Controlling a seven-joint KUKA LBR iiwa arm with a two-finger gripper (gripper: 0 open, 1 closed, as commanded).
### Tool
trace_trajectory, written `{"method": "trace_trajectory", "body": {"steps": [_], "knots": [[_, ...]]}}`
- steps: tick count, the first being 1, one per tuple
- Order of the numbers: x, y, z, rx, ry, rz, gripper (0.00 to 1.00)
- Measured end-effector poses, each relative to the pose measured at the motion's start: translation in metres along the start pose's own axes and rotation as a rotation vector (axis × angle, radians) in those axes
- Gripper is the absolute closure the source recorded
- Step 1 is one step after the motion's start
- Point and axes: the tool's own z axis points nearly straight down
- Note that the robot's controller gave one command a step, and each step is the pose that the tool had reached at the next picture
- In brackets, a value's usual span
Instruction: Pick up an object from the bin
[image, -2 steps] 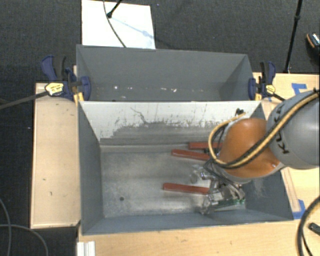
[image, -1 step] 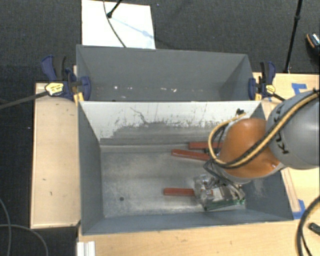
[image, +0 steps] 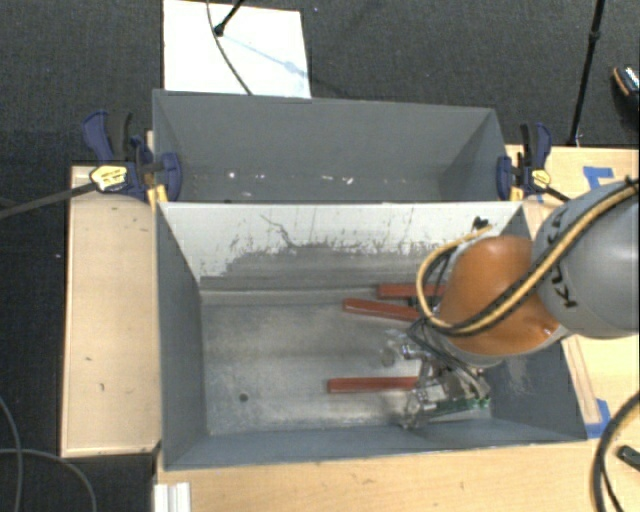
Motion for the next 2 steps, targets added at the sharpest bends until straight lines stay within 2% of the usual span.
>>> {"method": "trace_trajectory", "body": {"steps": [1, 2], "knots": [[0.001, 0.000, 0.001, 0.000, 0.003, -0.002, 1.00], [-0.002, -0.015, -0.184, 0.003, -0.010, 0.021, 1.00]]}}
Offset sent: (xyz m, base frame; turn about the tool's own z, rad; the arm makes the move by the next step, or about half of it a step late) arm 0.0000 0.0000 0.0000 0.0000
